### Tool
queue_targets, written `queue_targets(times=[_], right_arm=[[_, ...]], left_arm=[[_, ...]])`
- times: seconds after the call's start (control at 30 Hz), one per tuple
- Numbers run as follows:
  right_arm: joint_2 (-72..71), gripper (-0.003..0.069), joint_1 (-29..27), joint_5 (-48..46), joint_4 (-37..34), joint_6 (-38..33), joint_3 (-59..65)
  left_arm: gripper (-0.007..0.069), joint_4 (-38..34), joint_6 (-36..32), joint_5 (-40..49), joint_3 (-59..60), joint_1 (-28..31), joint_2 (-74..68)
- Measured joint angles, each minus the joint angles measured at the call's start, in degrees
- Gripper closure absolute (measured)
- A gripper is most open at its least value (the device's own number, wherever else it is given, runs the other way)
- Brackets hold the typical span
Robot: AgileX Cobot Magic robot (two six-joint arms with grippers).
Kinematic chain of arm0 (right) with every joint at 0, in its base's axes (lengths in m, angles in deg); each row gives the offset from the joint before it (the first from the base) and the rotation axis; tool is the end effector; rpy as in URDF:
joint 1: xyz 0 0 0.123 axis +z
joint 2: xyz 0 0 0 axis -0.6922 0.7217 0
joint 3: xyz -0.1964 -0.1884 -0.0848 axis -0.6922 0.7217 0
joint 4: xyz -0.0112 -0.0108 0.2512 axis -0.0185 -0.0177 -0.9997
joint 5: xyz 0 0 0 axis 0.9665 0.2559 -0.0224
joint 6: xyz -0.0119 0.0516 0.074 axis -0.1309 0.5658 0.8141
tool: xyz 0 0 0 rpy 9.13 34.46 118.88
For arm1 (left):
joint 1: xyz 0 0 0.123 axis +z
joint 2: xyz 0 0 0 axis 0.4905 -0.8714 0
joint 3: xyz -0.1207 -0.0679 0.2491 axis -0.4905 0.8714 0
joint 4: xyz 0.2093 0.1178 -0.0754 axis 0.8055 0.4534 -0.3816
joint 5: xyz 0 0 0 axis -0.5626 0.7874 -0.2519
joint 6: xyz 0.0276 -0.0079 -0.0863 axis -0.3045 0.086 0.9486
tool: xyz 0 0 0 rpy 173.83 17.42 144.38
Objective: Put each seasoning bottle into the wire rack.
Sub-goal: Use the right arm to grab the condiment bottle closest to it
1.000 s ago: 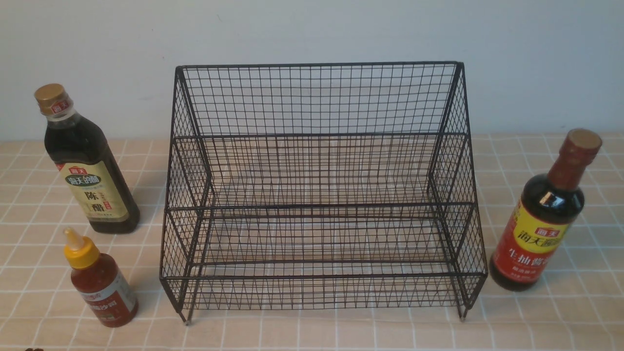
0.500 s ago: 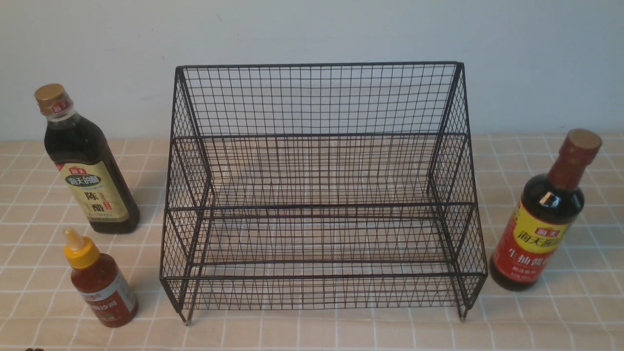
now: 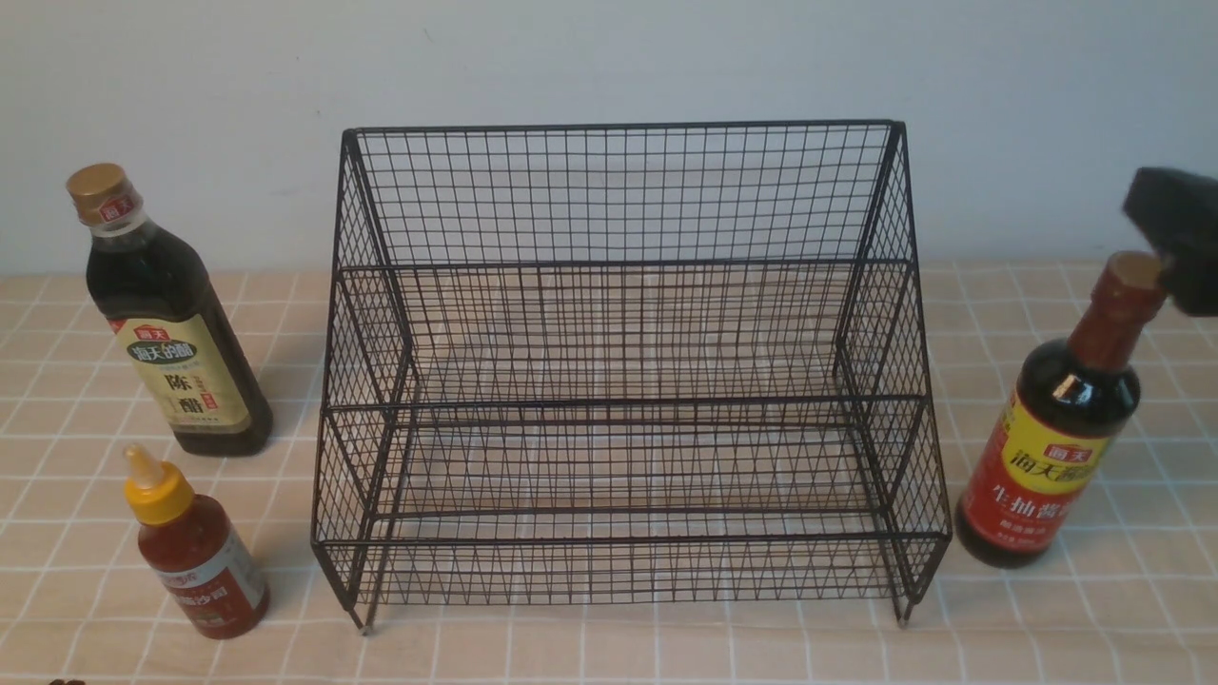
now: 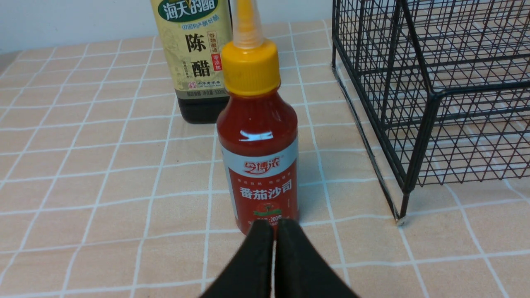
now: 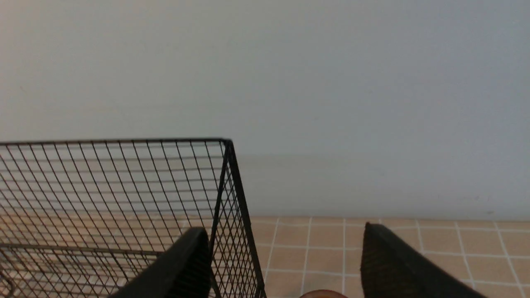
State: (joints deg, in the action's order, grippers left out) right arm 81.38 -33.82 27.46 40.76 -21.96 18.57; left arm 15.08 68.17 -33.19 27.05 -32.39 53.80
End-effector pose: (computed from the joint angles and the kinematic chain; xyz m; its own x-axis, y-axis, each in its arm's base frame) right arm 0.2079 0.0406 0.3226 -0.3386 0.0985 -0.9358 -0.1636 0.9732 0.1616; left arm 0.0520 -0.0032 0.1711 -0.3031 0.0655 -0.9507 0.0723 0.9963 0.0456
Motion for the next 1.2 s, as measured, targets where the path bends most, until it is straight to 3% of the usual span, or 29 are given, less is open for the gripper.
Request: queue_targets(times=[0.17, 0.7, 0.83, 0.87, 0.93, 0.97, 1.2], right_arm=[[6.7, 0.0145, 0.3, 3.7, 1.2, -1.2, 0.0], [15.0, 0.0143, 0.3, 0.7, 2.4, -3.1, -0.1], [15.4, 0.0203, 0.3, -0.5, 2.6, -3.1, -0.1], [15.4, 0.0236, 0.3, -0.6, 2.8, -3.1, -0.1], [15.4, 0.0376, 0.3, -0.9, 4.1, -3.5, -0.1], [15.4, 0.0395, 0.3, -0.9, 5.0, -3.6, -0.1], [12.7, 0.0390, 0.3, -4.8, 8.2, -3.2, -0.2]], left_arm=[[0.0631, 0.0, 0.0, 0.0, 0.0, 0.0, 0.0], [0.0631, 0.0, 0.0, 0.0, 0.0, 0.0, 0.0], [0.0631, 0.0, 0.0, 0.0, 0.0, 0.0, 0.0], [0.0631, 0.0, 0.0, 0.0, 0.0, 0.0, 0.0], [0.0631, 0.0, 0.0, 0.0, 0.0, 0.0, 0.0], [0.0631, 0.0, 0.0, 0.0, 0.0, 0.0, 0.0], [0.0631, 0.0, 0.0, 0.0, 0.0, 0.0, 0.0]])
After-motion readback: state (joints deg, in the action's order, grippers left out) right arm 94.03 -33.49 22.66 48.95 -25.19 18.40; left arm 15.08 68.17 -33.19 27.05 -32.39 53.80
